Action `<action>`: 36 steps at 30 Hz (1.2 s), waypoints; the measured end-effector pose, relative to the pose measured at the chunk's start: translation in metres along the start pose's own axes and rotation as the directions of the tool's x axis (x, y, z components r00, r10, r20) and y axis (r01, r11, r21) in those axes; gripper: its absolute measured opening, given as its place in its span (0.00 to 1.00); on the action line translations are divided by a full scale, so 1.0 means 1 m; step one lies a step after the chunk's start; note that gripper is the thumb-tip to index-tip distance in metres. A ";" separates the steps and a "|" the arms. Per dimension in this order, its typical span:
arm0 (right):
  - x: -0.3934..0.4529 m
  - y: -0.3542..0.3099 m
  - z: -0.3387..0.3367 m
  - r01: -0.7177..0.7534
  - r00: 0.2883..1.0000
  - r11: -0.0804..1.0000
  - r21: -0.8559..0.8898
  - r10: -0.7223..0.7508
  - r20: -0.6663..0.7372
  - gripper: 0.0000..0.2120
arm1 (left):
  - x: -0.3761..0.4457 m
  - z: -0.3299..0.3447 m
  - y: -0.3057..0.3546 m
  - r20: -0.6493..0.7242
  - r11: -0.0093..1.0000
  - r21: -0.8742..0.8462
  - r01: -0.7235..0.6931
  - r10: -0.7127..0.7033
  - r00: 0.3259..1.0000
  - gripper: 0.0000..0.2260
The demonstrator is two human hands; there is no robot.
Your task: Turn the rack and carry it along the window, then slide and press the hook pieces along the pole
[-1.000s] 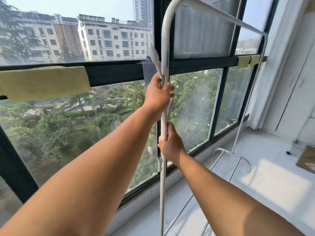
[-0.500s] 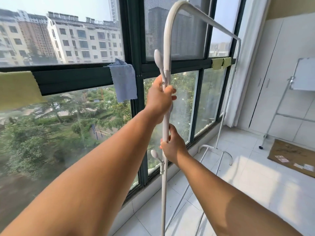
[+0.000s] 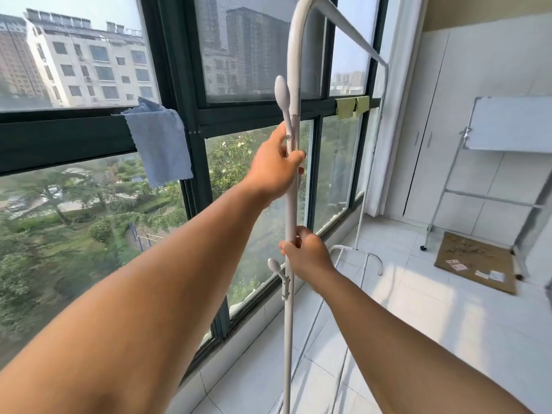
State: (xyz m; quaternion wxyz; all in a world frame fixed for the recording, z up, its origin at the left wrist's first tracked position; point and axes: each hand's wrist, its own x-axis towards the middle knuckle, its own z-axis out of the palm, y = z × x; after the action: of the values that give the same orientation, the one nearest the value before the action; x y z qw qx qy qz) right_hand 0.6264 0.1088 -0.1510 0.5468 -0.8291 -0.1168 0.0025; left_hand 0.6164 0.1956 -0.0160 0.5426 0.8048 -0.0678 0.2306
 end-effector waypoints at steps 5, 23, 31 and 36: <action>0.018 0.015 -0.004 -0.140 0.990 0.984 0.112 0.137 0.030 0.08 | 0.018 0.013 -0.010 0.148 0.995 0.100 -0.011 -0.003 0.989 0.37; 0.062 0.032 0.000 -0.195 0.964 0.980 0.043 0.199 -0.175 0.09 | 0.081 0.026 -0.043 0.292 0.994 -0.018 -0.103 0.104 0.951 0.35; 0.077 0.039 0.002 -0.158 0.946 0.979 0.129 0.187 -0.266 0.16 | 0.099 0.035 -0.053 0.346 0.985 -0.101 -0.143 0.170 0.923 0.35; 0.096 0.050 -0.002 -0.144 0.933 0.984 0.101 0.169 -0.318 0.13 | 0.116 0.046 -0.058 0.349 0.981 -0.112 -0.160 0.189 0.918 0.34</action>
State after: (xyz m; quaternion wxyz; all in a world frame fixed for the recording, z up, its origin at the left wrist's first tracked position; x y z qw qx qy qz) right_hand 0.7298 0.1074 -0.1834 0.5878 -0.8033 0.0415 -0.0862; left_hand 0.7533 0.1938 -0.0268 0.5306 0.8014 -0.2464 0.1246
